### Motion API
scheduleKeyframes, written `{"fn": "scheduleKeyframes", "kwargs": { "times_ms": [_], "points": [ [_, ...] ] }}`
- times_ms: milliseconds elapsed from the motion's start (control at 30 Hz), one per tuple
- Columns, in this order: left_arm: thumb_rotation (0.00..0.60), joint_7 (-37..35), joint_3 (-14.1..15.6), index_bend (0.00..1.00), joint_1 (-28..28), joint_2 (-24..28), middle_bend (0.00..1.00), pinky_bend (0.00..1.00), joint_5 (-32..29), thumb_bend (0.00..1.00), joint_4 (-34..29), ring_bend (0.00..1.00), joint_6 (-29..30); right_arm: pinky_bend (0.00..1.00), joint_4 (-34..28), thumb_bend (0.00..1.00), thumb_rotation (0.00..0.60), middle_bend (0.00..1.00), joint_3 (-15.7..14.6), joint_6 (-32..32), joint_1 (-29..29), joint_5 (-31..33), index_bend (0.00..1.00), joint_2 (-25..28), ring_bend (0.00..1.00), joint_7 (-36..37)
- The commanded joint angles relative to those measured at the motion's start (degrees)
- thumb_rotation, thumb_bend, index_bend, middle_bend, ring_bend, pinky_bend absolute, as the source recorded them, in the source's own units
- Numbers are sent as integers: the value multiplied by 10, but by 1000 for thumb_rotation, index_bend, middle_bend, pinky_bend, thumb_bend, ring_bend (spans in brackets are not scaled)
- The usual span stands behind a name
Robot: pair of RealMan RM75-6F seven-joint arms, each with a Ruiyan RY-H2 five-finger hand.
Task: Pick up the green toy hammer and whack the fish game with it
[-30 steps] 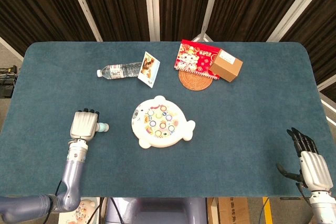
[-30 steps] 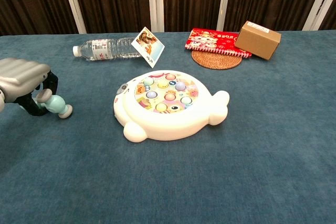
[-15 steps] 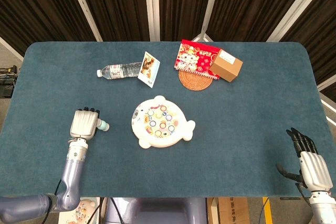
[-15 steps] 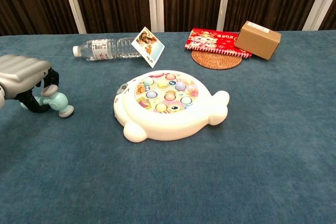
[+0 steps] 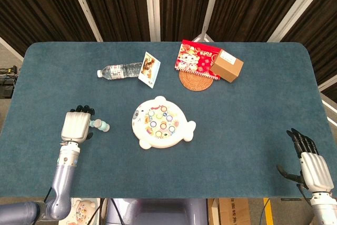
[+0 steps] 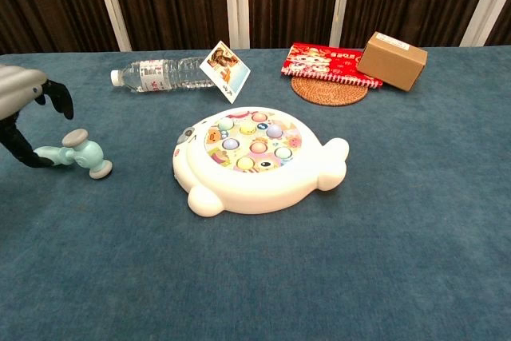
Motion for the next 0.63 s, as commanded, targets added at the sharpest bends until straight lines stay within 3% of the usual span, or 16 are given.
{"fn": "scheduleKeyframes", "kwargs": {
  "times_ms": [33, 233, 367, 533, 633],
  "points": [
    [600, -64, 38, 157, 47, 65, 92, 200, 62, 138, -64, 83, 36, 0, 2, 263, 600, 0, -1, 3, 0, -5, 0, 0, 0, -4],
    [600, -158, 121, 51, 116, 134, 1, 60, 174, 122, -113, 1, 81, 0, 19, 264, 600, 0, -3, 27, -3, -30, 0, -9, 0, -57],
    [600, -257, 199, 30, 191, 171, 0, 36, 311, 122, -85, 0, 161, 0, 29, 263, 600, 0, -4, 45, -8, -43, 0, -17, 0, -79],
    [600, -301, 221, 22, 225, 189, 0, 32, 336, 122, -48, 0, 174, 0, 42, 263, 600, 0, 1, 59, -9, -49, 0, -26, 0, -84],
    [600, -327, 204, 20, 231, 197, 0, 32, 333, 122, -45, 0, 173, 0, 56, 263, 600, 0, 2, 68, -8, -58, 0, -31, 0, -96]
  ]
}}
